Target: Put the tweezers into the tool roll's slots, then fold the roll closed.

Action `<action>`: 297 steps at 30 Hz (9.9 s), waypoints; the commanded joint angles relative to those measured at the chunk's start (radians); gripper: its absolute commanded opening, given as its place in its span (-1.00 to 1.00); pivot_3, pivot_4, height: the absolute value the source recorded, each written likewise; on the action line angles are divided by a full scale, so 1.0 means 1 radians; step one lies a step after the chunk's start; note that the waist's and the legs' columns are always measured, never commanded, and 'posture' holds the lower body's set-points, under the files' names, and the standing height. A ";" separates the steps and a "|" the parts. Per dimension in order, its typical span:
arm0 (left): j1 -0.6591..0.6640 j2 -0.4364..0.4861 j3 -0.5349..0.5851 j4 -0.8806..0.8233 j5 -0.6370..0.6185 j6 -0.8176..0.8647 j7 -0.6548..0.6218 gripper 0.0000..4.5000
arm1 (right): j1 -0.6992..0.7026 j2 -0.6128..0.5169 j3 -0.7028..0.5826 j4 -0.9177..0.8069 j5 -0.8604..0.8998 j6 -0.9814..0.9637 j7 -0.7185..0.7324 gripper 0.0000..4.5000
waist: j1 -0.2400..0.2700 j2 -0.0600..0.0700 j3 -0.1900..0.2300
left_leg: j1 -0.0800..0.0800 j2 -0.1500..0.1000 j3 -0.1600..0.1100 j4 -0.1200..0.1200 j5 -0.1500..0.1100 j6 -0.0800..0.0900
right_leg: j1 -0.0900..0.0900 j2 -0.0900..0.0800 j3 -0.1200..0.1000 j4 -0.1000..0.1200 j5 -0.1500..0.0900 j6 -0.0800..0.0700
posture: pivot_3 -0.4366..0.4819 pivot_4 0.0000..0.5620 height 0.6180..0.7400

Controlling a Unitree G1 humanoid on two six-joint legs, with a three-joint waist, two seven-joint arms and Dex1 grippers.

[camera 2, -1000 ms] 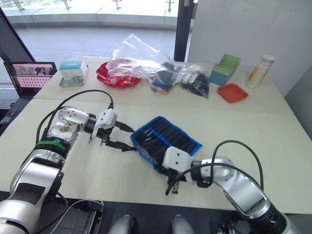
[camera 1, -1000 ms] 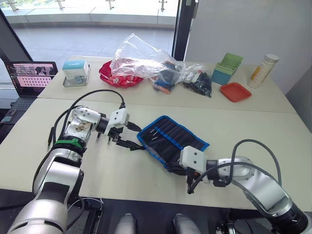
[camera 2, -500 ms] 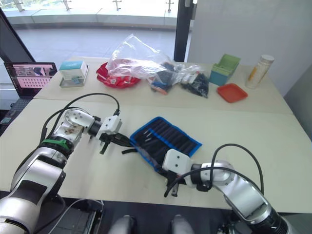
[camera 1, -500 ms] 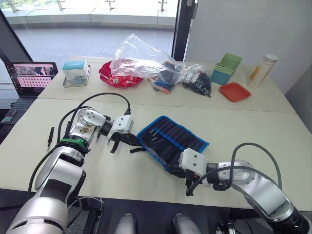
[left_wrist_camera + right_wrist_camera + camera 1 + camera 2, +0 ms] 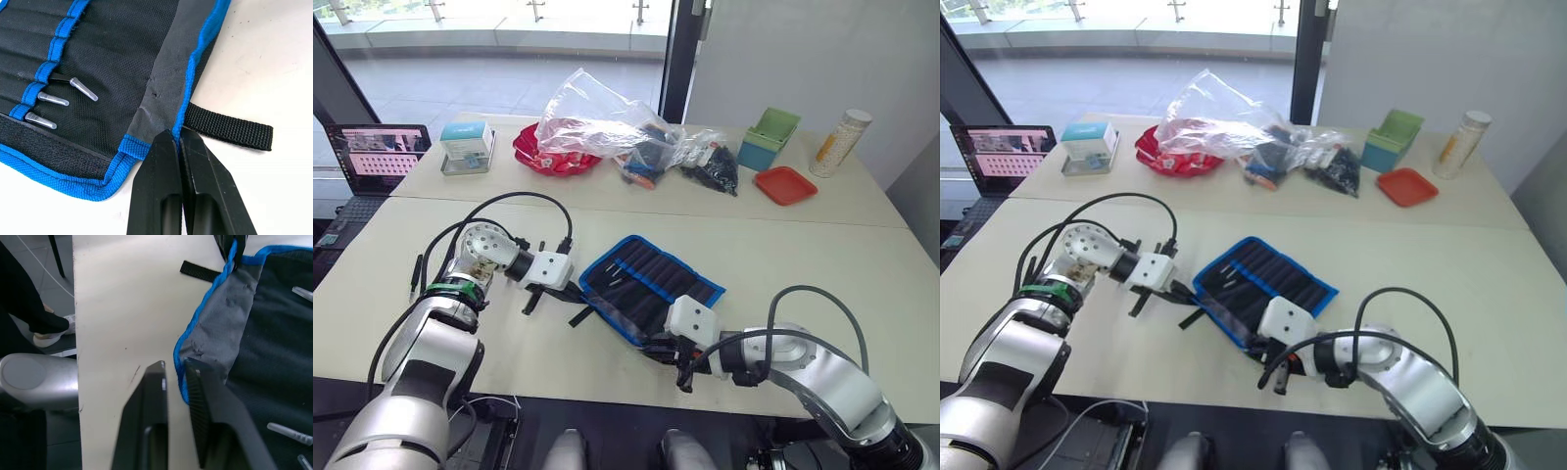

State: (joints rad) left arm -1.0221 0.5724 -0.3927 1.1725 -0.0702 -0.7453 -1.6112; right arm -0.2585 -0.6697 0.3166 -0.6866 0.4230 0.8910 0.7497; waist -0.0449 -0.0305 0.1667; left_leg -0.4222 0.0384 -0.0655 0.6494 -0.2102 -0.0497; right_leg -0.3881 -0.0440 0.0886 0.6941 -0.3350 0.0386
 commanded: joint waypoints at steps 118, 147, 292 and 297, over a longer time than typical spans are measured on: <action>0.681 -0.054 0.284 -0.740 -0.119 0.680 0.549 -1.00 | -0.452 0.526 0.089 1.126 -0.243 -0.438 0.172 -0.99 | -0.027 0.020 -0.011 | 0.024 0.000 -0.012 -0.013 0.001 0.000 | 0.023 -0.001 -0.014 -0.005 0.000 0.000 | -0.05 -0.47 0.72; 0.395 -0.155 0.220 -0.476 -0.027 0.540 0.517 -1.00 | 0.089 0.279 0.077 0.401 -0.151 -0.070 0.067 -0.99 | 0.027 0.021 -0.013 | 0.027 -0.003 -0.013 -0.018 0.001 0.000 | 0.035 -0.002 -0.014 -0.021 -0.001 0.001 | -0.05 -0.47 0.72; 0.237 0.060 0.011 -1.311 -0.384 1.912 0.832 -1.00 | 0.356 0.268 -0.242 0.253 -0.122 -0.387 -0.315 -0.98 | 0.003 0.001 0.000 | 0.015 -0.008 -0.013 -0.016 0.005 -0.003 | 0.020 -0.010 -0.019 -0.008 -0.003 -0.002 | -0.05 -0.47 0.72; 0.218 0.048 -0.013 -1.277 -0.348 1.887 0.824 -1.00 | 0.364 0.263 -0.224 0.237 -0.140 -0.357 -0.320 -0.98 | 0.003 0.001 0.000 | 0.016 -0.008 -0.013 -0.016 0.005 -0.003 | 0.020 -0.010 -0.019 -0.008 -0.003 -0.002 | -0.05 -0.47 0.72</action>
State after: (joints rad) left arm -0.7849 0.6221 -0.3968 -0.1135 -0.4461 1.1514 -0.7915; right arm 0.0866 -0.4031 0.0664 -0.4435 0.2894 0.5022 0.4296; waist -0.0416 -0.0293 0.1667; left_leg -0.4067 0.0308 -0.0786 0.6335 -0.2051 -0.0529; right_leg -0.3683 -0.0537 0.0692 0.6859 -0.3377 0.0364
